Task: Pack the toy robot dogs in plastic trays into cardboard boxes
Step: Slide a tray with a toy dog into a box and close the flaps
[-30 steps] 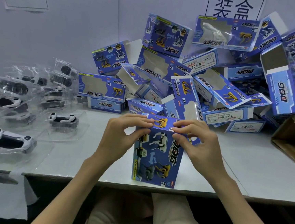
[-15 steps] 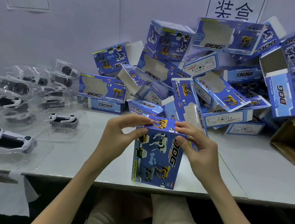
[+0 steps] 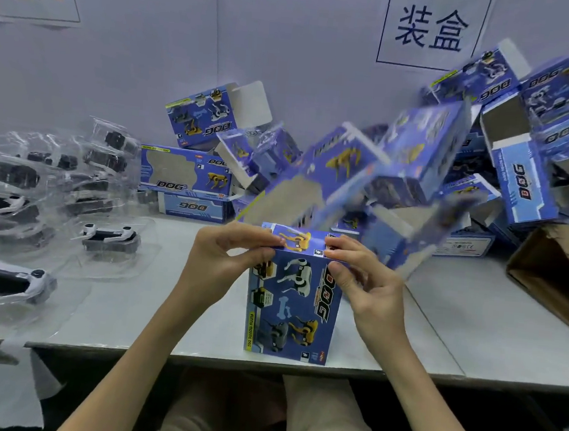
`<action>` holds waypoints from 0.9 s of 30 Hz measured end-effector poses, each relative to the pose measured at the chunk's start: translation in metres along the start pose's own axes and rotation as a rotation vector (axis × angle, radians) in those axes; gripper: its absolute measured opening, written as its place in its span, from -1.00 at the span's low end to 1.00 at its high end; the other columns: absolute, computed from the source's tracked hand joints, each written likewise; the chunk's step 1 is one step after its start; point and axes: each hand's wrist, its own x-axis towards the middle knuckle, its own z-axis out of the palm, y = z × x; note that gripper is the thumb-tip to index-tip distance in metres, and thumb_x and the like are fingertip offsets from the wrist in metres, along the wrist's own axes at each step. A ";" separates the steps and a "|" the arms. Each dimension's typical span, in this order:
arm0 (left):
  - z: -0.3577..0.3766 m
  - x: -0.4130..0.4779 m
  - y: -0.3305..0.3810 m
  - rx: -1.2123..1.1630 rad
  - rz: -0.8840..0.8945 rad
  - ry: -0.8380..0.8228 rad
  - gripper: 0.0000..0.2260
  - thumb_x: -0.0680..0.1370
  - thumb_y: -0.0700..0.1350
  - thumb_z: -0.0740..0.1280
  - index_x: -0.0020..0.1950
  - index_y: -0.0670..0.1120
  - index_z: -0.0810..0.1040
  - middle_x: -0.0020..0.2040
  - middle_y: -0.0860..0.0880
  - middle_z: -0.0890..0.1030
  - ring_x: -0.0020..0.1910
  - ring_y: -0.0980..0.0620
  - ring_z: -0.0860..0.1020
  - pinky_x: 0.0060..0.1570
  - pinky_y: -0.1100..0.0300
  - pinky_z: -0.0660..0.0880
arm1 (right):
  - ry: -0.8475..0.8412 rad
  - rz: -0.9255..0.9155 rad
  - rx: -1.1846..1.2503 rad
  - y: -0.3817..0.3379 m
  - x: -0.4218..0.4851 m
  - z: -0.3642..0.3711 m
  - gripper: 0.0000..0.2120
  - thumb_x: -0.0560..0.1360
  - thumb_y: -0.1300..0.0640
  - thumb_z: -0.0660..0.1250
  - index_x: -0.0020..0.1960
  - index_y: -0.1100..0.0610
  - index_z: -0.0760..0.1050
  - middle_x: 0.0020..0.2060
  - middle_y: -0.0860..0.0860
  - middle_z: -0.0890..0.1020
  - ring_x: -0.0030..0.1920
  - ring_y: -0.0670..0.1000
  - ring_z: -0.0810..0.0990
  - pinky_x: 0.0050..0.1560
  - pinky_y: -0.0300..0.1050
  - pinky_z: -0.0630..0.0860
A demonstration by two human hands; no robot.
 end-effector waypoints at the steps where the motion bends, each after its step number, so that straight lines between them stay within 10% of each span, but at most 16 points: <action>1: 0.000 0.000 0.000 0.004 0.002 0.000 -0.82 0.44 -0.16 0.43 0.02 -0.02 0.69 -0.02 -0.05 0.71 0.08 0.00 0.64 -0.05 0.18 0.62 | -0.008 0.021 -0.008 -0.004 -0.003 0.003 -0.84 0.49 0.17 0.39 0.06 0.07 0.65 0.17 -0.04 0.67 0.34 -0.02 0.53 0.29 0.11 0.50; 3: 0.000 -0.002 -0.001 0.002 0.015 0.006 -0.82 0.44 -0.16 0.43 0.02 -0.03 0.69 -0.02 -0.06 0.71 0.07 0.03 0.65 -0.05 0.22 0.60 | 0.003 -0.043 -0.110 -0.013 -0.015 -0.002 -0.78 0.52 0.17 0.41 0.15 0.02 0.62 0.28 -0.11 0.60 0.38 -0.06 0.50 0.28 -0.06 0.48; 6: -0.001 -0.004 -0.003 -0.022 0.030 0.033 -0.84 0.43 -0.15 0.43 -0.01 -0.04 0.70 -0.02 -0.05 0.72 0.04 0.06 0.66 -0.10 0.28 0.58 | 0.451 -0.452 -0.520 -0.014 -0.048 -0.042 -0.68 0.56 0.13 0.39 0.31 -0.04 0.54 0.37 -0.09 0.51 0.38 0.03 0.48 0.35 -0.10 0.39; 8: 0.001 -0.003 -0.003 -0.025 0.029 0.048 -0.85 0.43 -0.16 0.44 -0.02 -0.03 0.70 -0.02 -0.04 0.72 0.03 0.05 0.66 -0.09 0.28 0.58 | 0.661 -0.347 -0.642 -0.001 -0.071 -0.078 -0.60 0.58 -0.02 0.34 0.40 -0.02 0.46 0.41 -0.05 0.47 0.39 0.05 0.44 0.39 -0.13 0.32; 12: 0.006 -0.005 -0.005 -0.015 0.022 0.061 -0.84 0.43 -0.17 0.45 -0.02 -0.03 0.70 -0.03 -0.04 0.72 0.03 0.03 0.67 0.01 0.22 0.59 | 0.422 0.549 -0.729 0.029 -0.086 -0.126 -0.34 0.55 -0.17 0.31 0.57 0.01 0.22 0.61 0.03 0.11 0.59 0.02 0.11 0.45 0.11 0.20; 19: 0.007 -0.004 -0.007 0.006 0.049 0.075 -0.82 0.43 -0.17 0.44 -0.01 0.01 0.71 0.00 0.02 0.72 0.07 0.04 0.66 0.01 0.27 0.58 | 0.228 0.599 -0.771 0.054 -0.040 -0.139 -0.41 0.52 -0.26 0.32 0.50 -0.12 0.36 0.59 -0.12 0.16 0.54 -0.03 0.23 0.41 0.04 0.24; 27: 0.006 -0.008 -0.007 0.011 0.047 0.066 -0.81 0.44 -0.17 0.43 0.02 0.04 0.70 0.03 0.02 0.71 0.11 0.03 0.64 -0.01 0.28 0.58 | 0.494 0.364 -0.924 0.057 -0.036 -0.144 -0.55 0.60 -0.24 0.21 0.28 0.05 0.54 0.36 0.05 0.51 0.33 0.11 0.49 0.13 0.04 0.44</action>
